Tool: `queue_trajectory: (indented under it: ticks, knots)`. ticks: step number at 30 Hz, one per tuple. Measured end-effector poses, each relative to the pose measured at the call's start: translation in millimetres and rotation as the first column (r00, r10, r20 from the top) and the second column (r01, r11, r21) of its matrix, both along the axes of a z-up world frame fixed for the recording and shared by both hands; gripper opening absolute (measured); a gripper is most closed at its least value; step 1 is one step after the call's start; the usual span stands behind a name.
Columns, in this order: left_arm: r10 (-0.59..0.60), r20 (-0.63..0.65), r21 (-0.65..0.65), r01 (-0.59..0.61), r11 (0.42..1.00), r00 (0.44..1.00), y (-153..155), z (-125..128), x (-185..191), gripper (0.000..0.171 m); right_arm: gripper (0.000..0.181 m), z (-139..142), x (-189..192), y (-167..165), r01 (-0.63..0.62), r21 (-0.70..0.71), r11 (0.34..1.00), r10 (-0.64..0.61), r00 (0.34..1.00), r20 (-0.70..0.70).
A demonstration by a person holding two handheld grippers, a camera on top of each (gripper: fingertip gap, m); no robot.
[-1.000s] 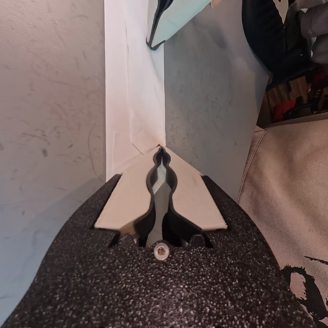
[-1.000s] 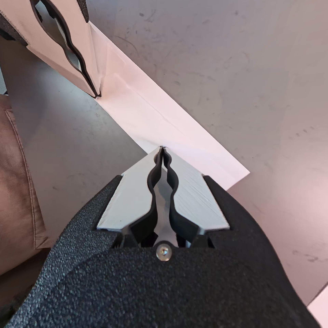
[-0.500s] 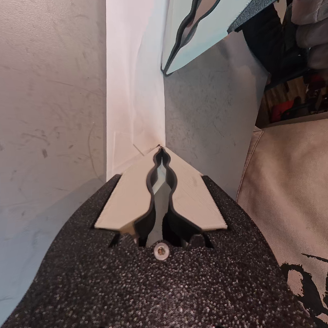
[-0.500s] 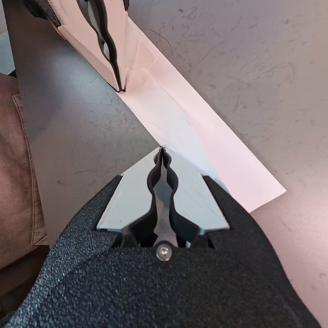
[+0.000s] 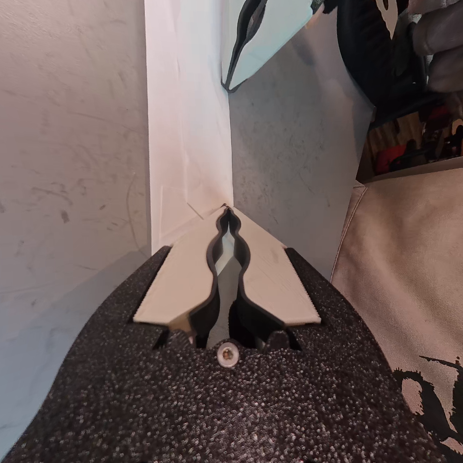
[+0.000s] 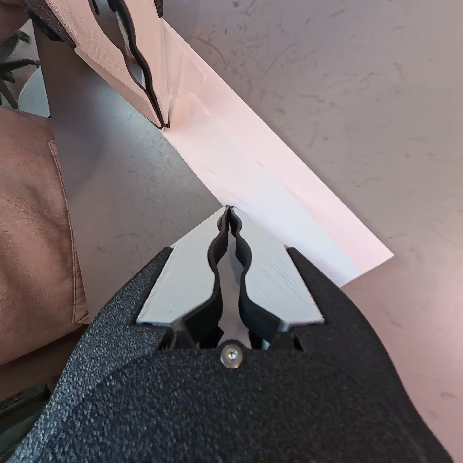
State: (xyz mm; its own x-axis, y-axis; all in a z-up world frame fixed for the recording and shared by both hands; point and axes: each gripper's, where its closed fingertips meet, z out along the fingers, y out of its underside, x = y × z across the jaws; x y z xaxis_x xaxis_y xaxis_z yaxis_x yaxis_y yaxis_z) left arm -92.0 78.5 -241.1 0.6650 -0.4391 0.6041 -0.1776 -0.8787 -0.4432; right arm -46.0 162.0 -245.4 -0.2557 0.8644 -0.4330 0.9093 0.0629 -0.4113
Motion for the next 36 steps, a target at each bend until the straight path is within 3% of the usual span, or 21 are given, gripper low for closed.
queue_trajectory:
  ticks: [10,12,15,18,36]
  knots:
    - [0.017,0.015,-0.023,-0.017,1.0,1.0,0.2,0.2,0.0,0.0,0.0,0.0,10.1,39.4,0.031,0.014,0.999,-0.03,0.999,-0.026]
    - [0.023,0.019,-0.028,-0.023,0.999,1.0,0.4,0.3,0.2,0.0,0.0,1.8,9.1,38.5,0.017,0.059,0.998,-0.013,0.998,-0.062]
    - [0.026,0.021,-0.03,-0.025,0.999,0.999,0.5,0.3,0.3,0.0,0.0,17.5,4.7,24.6,0.013,-0.004,1.0,-0.013,0.992,-0.124]
    - [0.026,0.027,-0.038,-0.025,0.999,0.999,0.5,0.4,0.4,0.0,0.0,9.4,12.0,15.7,-0.051,0.033,0.998,0.054,0.994,-0.093]
    - [0.028,0.047,-0.059,-0.025,0.998,0.999,0.4,0.7,0.8,0.0,0.0,-1.3,19.1,31.2,-0.011,-0.097,0.995,0.008,0.999,-0.031]
